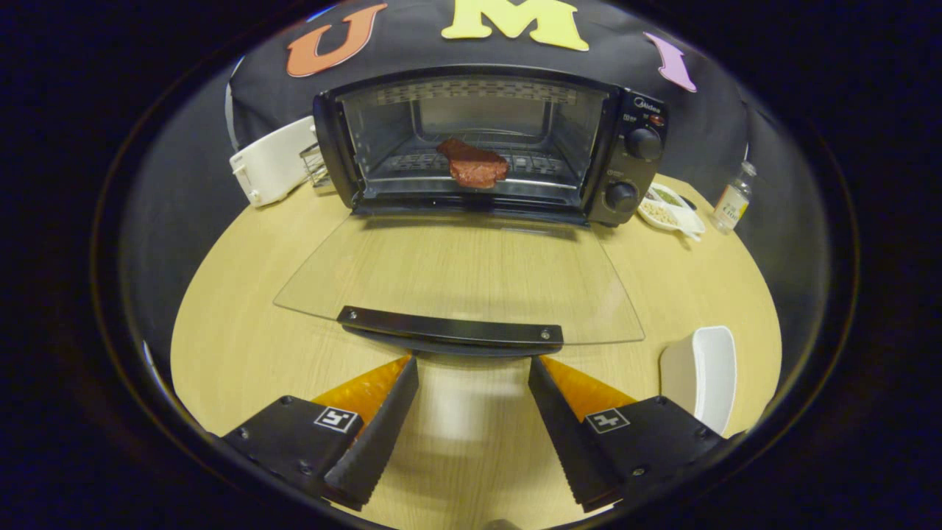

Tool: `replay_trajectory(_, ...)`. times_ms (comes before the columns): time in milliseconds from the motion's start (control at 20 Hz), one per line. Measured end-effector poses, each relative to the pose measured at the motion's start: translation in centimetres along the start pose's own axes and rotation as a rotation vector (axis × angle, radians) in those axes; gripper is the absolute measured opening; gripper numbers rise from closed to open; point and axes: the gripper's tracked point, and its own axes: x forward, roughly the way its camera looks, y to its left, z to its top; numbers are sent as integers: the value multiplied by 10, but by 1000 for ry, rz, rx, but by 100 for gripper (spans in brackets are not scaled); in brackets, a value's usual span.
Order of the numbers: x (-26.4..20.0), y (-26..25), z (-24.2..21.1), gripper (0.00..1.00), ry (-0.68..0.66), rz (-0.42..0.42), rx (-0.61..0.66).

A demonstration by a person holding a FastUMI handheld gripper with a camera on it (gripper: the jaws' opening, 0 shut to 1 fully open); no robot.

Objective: Open the toaster oven, put the food inside, and close the toaster oven door.

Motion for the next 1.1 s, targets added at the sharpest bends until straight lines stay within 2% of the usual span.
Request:
replay_trajectory(400,-44,3,70,97,-99,38,22)
replay_trajectory(800,-51,5,155,98,-219,22,-2)
replay_trajectory(1100,-60,12,173,97,-263,44,-28)
